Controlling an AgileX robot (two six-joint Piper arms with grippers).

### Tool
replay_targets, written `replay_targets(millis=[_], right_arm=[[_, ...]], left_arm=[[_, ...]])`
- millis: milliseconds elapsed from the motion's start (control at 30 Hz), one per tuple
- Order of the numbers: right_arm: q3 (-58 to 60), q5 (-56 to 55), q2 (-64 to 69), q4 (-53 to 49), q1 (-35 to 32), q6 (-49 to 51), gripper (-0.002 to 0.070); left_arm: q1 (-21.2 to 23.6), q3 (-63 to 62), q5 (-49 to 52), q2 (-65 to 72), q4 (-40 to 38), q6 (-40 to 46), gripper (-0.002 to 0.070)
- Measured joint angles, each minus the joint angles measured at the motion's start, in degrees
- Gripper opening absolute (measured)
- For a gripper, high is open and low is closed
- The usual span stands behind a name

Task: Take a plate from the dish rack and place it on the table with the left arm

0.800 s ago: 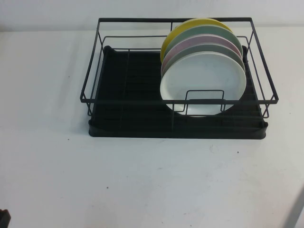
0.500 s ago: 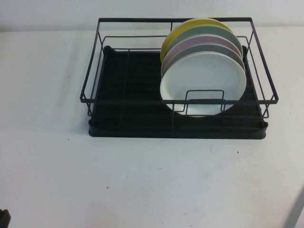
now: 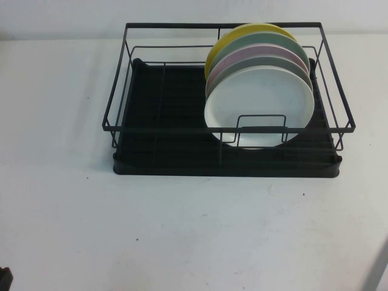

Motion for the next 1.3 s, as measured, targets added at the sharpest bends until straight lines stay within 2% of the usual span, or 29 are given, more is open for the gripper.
replay_targets(millis=[300,400,533,600,933,1033,1133,1200,1300], right_arm=[[0.0,0.0,0.0,0.0,0.0,0.0,-0.0018],[0.0,0.0,0.0,0.0,0.0,0.0,-0.0018],[0.0,0.0,0.0,0.0,0.0,0.0,-0.0018],[0.0,0.0,0.0,0.0,0.0,0.0,-0.0018],[0.0,0.0,0.0,0.0,0.0,0.0,-0.0018],[0.0,0.0,0.0,0.0,0.0,0.0,-0.0018],[0.0,0.0,0.0,0.0,0.0,0.0,-0.0018],[0.0,0.0,0.0,0.0,0.0,0.0,-0.0018],[0.0,0.0,0.0,0.0,0.0,0.0,-0.0018]], left_arm=[[0.0,0.0,-0.6,0.0,-0.2,-0.4,-0.0003],[0.0,0.1,-4.1,0.0,-7.1,-5.5,-0.0003],[0.0,0.1,-13.4,0.0,-23.0,-14.3,-0.0003],[0.0,0.1,-17.4,0.0,-26.5,-15.8,-0.0003],[0.0,0.1,-22.9,0.0,-29.0,-20.0,-0.0003],[0.0,0.1,-18.5,0.0,-28.9,-20.8,-0.0003],[0.0,-2.8,-7.8,2.1,-28.9,-17.7,-0.0003],[0.0,-8.0,0.3,5.7,-28.8,-11.0,-0.0003],[0.0,-19.2,11.3,12.9,-28.6,3.6,-0.0003]])
